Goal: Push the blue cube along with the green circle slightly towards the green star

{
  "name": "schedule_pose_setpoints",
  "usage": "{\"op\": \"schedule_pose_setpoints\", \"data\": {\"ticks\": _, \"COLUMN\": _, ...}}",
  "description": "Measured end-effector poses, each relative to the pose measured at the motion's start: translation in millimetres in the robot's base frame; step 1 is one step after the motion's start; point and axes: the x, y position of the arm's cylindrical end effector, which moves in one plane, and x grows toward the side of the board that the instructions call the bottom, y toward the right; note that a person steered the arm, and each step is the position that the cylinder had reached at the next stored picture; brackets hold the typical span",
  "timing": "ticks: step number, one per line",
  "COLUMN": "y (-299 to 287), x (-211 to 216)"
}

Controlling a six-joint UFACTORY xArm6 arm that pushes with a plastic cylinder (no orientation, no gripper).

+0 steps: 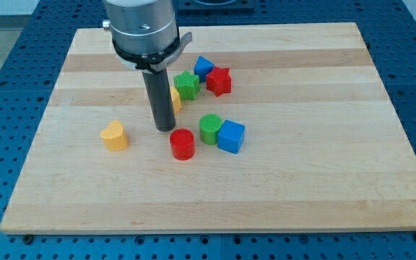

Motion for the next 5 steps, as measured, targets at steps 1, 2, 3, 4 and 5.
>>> {"op": "schedule_pose_setpoints", "data": {"ticks": 1, "y": 37.3, "x": -8.0}}
{"op": "schedule_pose_setpoints", "data": {"ticks": 2, "y": 72.1, "x": -25.0}}
{"op": "schedule_pose_setpoints", "data": {"ticks": 3, "y": 121.7, "x": -27.0}}
{"op": "schedule_pose_setpoints", "data": {"ticks": 4, "y": 153.9, "x": 7.9}}
{"op": "schedule_pose_setpoints", "data": {"ticks": 5, "y": 154.7, "x": 46.4}}
